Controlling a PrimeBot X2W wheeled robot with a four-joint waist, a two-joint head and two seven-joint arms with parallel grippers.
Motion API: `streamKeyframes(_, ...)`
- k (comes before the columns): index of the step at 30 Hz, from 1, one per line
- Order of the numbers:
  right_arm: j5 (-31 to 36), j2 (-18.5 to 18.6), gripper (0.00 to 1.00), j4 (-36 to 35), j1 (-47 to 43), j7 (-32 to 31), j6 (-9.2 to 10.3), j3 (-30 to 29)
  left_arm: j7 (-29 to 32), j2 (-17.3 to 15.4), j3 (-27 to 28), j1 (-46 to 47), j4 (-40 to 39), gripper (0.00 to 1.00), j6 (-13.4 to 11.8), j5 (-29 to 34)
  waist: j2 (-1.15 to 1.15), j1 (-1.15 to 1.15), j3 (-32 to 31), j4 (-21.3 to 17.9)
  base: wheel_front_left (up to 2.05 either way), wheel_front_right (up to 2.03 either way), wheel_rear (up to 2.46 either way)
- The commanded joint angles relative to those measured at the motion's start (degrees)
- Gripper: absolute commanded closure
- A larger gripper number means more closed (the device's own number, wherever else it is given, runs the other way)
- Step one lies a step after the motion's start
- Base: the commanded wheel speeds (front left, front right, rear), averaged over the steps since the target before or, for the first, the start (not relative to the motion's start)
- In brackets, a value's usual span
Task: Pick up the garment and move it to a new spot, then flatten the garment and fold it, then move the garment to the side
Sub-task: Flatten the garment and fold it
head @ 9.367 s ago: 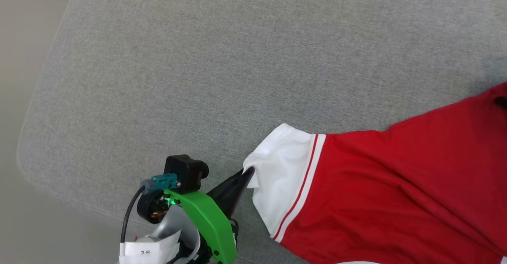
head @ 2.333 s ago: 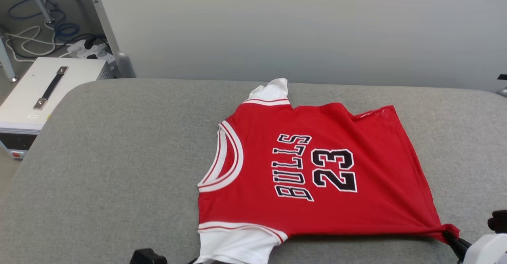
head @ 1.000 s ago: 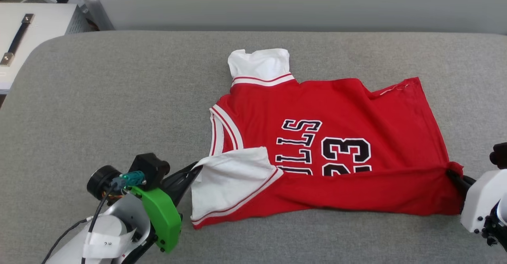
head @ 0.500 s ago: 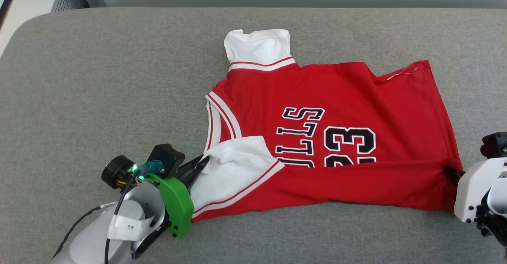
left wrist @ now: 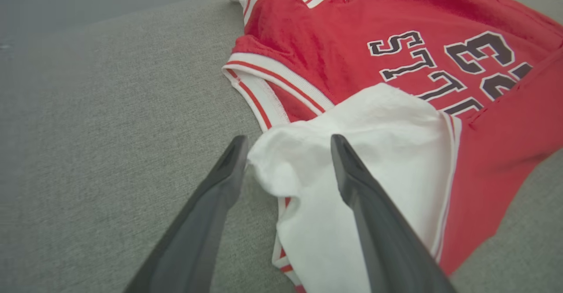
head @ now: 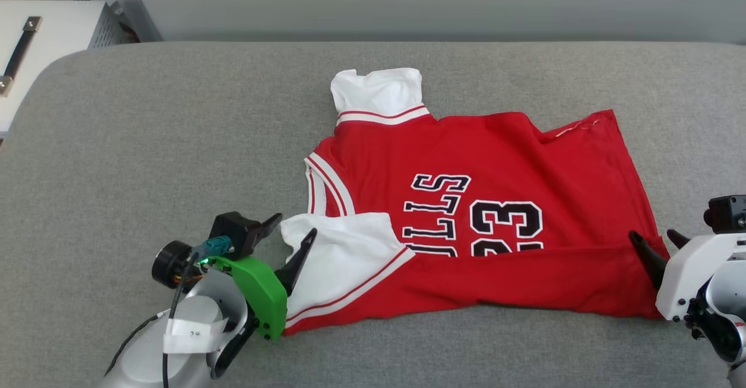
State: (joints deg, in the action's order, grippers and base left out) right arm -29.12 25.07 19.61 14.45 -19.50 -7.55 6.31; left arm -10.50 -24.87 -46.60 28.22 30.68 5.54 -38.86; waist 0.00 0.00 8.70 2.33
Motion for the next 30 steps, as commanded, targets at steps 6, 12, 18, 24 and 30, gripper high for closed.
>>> streamKeyframes(6, 0.3, -0.5, 0.0, -4.5, -3.4, 3.6, 0.06, -0.5, -2.3, 0.5, 4.3, -4.9, -3.7, 0.0, -5.2, -3.9, 0.0, 0.0, -4.7, -0.2, 0.0, 0.0, 0.0)
streamKeyframes(12, 1.9, -1.6, 0.0, -9.7, -7.8, 3.8, 0.06, -2.4, -1.0, -0.3, 6.4, -11.4, -11.0, 0.0, -11.0, -6.9, 0.0, 0.0, -5.8, -0.4, 0.0, 0.0, 0.0)
streamKeyframes(18, 4.4, -3.8, 0.0, -15.0, -12.2, 2.2, 0.06, -5.2, 6.6, -1.7, 4.6, -16.3, -17.3, 0.0, -15.9, -8.4, 0.0, 0.0, -5.2, -0.5, 0.0, 0.0, 0.0)
streamKeyframes(24, 7.4, -7.2, 0.0, -20.1, -15.0, -0.7, 0.06, -8.1, 15.2, -4.1, 2.6, -17.4, -19.5, 0.0, -22.9, -7.2, 0.0, 0.0, -2.3, -1.5, 0.0, 0.0, 0.0)
streamKeyframes(30, 8.0, -7.9, 0.0, -21.1, -14.7, -1.3, 0.06, -8.5, 16.3, -3.6, 2.2, -17.0, -17.6, 0.0, -23.5, -7.4, 0.0, 0.0, 0.0, -2.1, 0.0, 0.0, 0.0)
